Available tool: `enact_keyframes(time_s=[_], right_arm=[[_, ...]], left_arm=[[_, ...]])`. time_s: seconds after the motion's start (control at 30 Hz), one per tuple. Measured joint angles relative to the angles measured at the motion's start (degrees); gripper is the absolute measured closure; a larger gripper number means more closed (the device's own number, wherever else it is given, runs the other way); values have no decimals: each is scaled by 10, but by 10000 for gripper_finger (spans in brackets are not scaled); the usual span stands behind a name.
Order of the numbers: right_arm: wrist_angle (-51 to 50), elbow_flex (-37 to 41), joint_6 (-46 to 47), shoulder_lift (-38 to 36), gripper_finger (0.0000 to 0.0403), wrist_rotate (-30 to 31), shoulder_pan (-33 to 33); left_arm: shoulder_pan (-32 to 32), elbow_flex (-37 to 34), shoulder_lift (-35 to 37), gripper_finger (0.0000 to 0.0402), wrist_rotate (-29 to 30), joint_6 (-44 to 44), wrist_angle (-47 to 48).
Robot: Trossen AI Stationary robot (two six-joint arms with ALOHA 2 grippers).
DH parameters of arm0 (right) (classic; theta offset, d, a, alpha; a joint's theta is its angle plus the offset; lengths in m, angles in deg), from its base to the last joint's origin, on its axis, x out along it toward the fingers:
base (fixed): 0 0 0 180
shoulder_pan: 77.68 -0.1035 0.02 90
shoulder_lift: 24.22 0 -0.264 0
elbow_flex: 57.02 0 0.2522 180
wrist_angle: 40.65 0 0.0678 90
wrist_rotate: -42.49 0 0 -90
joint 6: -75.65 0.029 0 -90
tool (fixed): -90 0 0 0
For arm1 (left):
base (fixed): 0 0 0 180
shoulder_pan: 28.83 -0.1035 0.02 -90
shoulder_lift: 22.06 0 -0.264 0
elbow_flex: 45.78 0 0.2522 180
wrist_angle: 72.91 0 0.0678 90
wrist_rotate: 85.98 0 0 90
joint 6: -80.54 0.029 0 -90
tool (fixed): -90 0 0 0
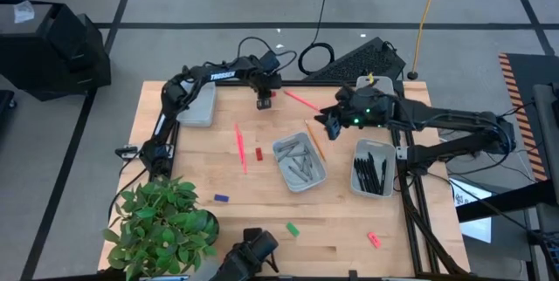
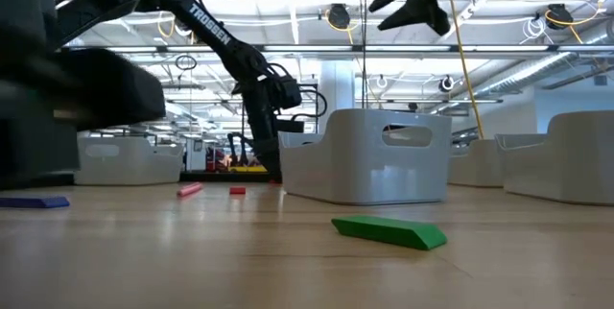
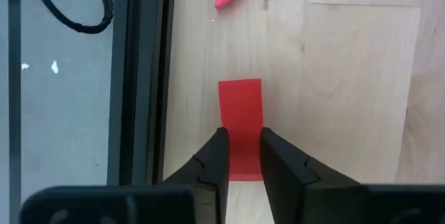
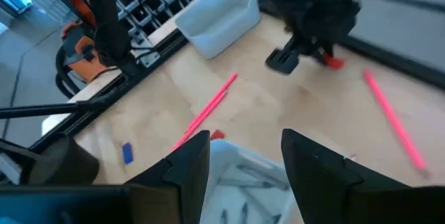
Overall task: Sort crayons/erasers/pens/pencils in bins
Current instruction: Put the red eraser into the top left gray bin
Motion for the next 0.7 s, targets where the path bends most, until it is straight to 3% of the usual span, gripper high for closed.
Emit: enact_keyframes(time_s=[0.3, 0.7], right_arm=[[-27, 0, -147, -13, 232, 0, 53], [-36, 37, -258, -13, 232, -3, 102]], left_arm=[[35, -5, 51, 328, 28, -76, 52], [62, -4, 143, 328, 30, -281, 218]])
